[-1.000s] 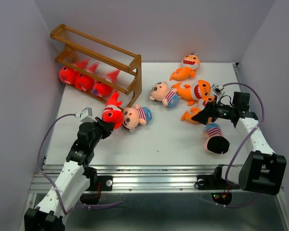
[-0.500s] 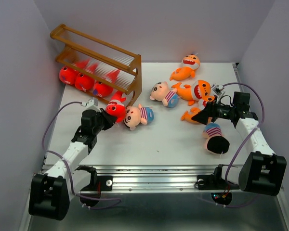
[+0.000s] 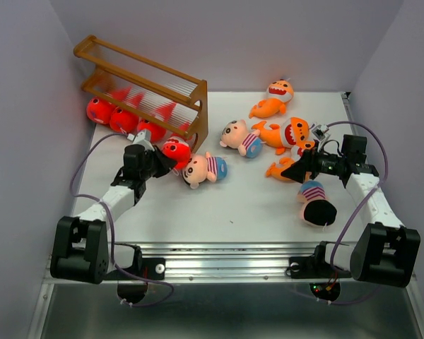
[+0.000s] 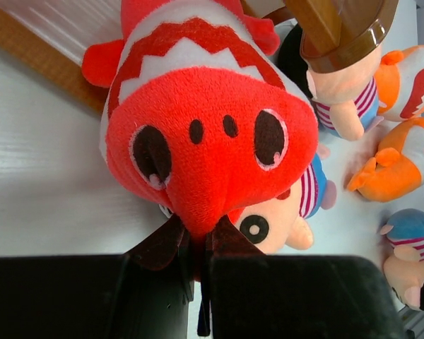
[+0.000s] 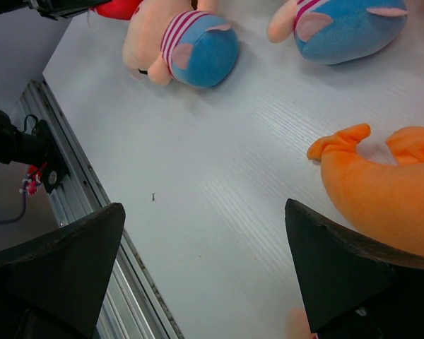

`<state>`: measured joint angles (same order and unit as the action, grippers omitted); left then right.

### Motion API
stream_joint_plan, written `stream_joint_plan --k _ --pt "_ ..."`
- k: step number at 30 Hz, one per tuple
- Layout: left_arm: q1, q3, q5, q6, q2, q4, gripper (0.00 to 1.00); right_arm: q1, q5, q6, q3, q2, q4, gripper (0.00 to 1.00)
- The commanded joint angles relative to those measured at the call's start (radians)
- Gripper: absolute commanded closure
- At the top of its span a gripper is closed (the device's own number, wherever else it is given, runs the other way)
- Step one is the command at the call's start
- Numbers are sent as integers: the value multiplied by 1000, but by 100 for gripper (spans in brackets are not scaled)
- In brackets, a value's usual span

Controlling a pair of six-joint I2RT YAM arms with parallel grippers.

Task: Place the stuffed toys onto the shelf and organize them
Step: Place the stuffed toy onto shelf

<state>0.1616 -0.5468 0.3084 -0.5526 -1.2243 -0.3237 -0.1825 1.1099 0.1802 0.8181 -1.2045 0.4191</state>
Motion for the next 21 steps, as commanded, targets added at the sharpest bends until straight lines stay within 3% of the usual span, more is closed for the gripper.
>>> stream_joint_plan --k 1,21 --pt "-7 -88 44 25 -50 -109 100 -6 5 16 3 20 -11 0" --pt "-13 -214 38 -1 -325 -207 100 -6 -8 22 3 8 -11 0"
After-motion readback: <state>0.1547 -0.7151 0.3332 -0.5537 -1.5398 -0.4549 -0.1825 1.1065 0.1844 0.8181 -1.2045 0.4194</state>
